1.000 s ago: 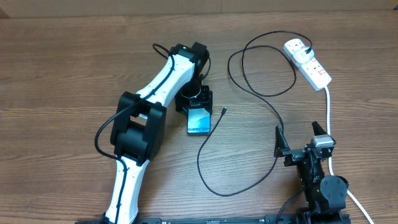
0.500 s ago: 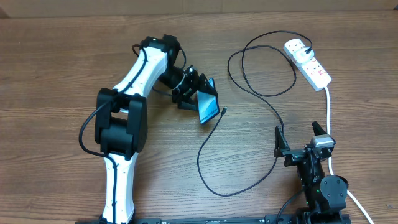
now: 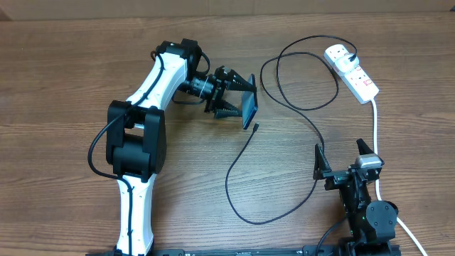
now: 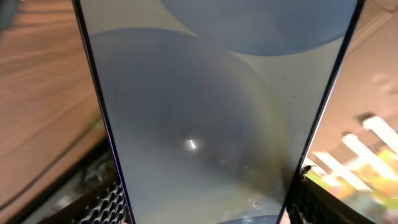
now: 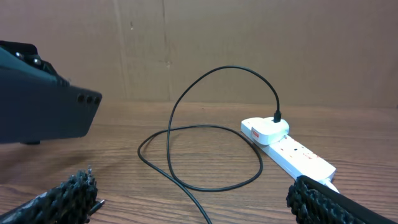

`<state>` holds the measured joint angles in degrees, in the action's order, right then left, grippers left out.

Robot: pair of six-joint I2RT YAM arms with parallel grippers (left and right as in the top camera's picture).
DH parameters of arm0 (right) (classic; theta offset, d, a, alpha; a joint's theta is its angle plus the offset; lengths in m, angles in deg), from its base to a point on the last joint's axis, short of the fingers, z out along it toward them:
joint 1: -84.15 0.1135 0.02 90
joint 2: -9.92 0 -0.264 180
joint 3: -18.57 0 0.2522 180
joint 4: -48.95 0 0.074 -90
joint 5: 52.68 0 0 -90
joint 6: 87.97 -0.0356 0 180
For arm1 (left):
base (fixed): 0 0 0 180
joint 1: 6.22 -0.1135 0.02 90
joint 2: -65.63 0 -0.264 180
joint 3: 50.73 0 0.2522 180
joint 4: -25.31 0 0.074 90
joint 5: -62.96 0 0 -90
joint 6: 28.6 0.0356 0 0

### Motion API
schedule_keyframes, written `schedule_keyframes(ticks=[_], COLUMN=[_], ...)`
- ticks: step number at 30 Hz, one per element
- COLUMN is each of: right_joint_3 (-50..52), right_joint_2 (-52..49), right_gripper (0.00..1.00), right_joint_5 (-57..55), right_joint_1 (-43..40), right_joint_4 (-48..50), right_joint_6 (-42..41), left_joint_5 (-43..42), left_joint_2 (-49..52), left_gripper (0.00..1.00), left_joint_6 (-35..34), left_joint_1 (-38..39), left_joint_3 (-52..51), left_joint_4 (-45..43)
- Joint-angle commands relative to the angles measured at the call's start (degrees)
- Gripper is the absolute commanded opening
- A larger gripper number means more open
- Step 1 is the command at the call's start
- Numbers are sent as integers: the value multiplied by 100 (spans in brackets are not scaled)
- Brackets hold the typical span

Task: Plug charger to phone and switch on socket
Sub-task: 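Lift the phone with the left gripper and tilt it upright, then move the right gripper toward the USB-C cable end near the phone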

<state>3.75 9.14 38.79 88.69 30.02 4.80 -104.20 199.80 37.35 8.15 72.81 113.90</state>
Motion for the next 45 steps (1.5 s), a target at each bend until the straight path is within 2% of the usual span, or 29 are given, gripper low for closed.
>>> schedule_keyframes(ticks=[1,5,23,26,28,32,35,37,41,43,45], right_joint_3=[57,57,57,57,57,59,59,57,-160,-503,-1045], right_joint_2=[55,55,55,55,55,55,50,50,50,46,-15], right_gripper=[100,100,100,100,100,100,100,100,100,100,100], right_joint_5=[-33,-33,-35,70,872,4116,4277,4339,4376,4127,3895], right_joint_1=[-22,-22,-22,-22,4,26,26,26,26,15,15], right_joint_4=[33,33,46,509,841,739,1016,1626,3541,3591,3141], right_joint_6=[-39,-39,-35,-55,-590,-2730,-4374,-5110,-5377,-5337,-5023], left_joint_5=[-975,-1344,-1349,-1346,-1346,-1346,-1346,-1346,-1346,-1349,-1346], left_joint_2=[39,39,39,39,39,39,39,39,39,39,39], left_gripper=[69,69,69,69,69,69,69,69,69,69,69], left_joint_6=[-15,-22,-168,-166,-166,-168,-168,-170,-173,-179,-223], left_joint_1=[-22,-22,-179,-212,-223,-225,-225,-225,-225,-225,-225], left_joint_3=[173,173,173,173,173,173,173,173,173,173,173], left_joint_4=[9,9,61,184,186,186,186,186,188,192,216])
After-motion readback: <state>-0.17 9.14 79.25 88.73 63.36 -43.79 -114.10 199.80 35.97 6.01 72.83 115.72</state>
